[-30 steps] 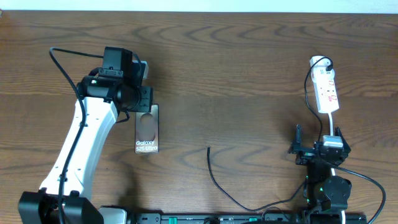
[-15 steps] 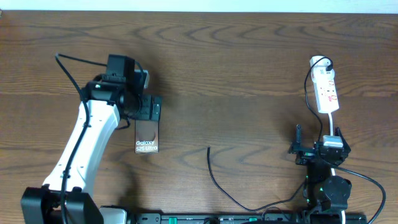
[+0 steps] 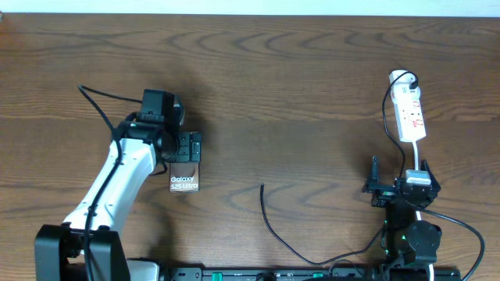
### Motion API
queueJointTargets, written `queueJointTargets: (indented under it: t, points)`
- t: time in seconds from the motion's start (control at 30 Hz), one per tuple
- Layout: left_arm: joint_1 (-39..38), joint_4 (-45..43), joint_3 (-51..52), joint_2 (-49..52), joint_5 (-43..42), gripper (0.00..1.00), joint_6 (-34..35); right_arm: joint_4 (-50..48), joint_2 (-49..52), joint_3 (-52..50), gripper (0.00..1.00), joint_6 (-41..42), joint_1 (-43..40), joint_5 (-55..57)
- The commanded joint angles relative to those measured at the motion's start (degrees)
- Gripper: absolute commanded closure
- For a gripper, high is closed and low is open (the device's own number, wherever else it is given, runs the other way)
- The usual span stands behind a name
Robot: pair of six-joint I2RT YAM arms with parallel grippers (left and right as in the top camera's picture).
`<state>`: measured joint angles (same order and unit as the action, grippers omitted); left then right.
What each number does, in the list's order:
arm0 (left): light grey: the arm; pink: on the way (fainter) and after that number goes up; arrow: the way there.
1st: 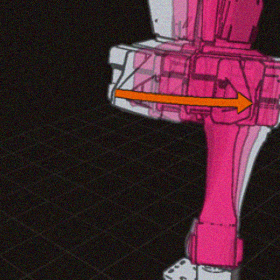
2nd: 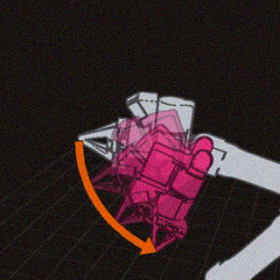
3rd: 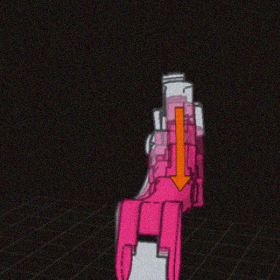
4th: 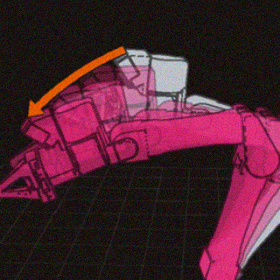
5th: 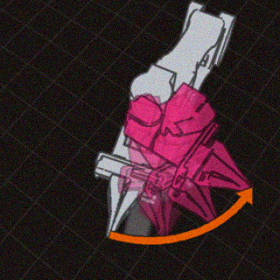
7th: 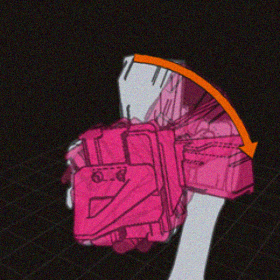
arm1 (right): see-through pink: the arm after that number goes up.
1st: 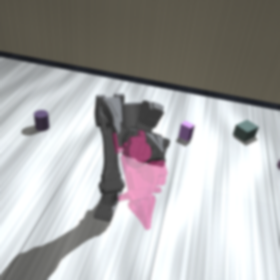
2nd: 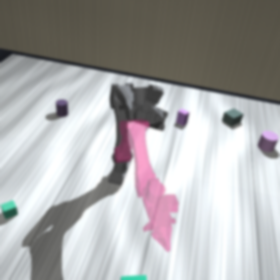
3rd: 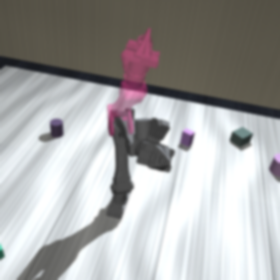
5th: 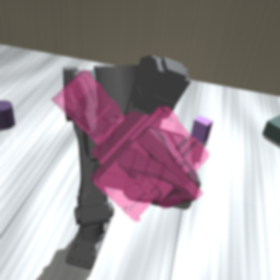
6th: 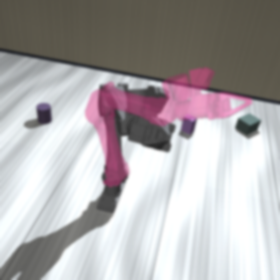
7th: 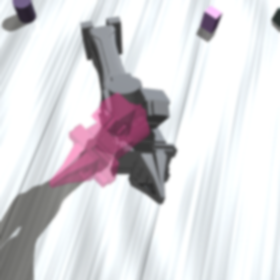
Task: Plug charger to phone and switch on socket
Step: 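Lower the left gripper around the phone's long edges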
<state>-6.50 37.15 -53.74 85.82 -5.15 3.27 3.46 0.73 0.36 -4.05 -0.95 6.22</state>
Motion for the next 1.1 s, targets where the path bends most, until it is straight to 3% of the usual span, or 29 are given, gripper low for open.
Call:
queueJointTargets:
  t: [0.0,1.07]
  points:
    - [-0.13,-1.75,2.14,0.79,1.11,0.02,2.54,0.24,-0.13,-0.04,0.01,-0.76,-0.13,0.09]
    - [-2.1,-6.64,2.21,6.69,-0.66,0.02,3.04,0.24,-0.13,-0.04,0.01,-0.76,-0.13,0.09]
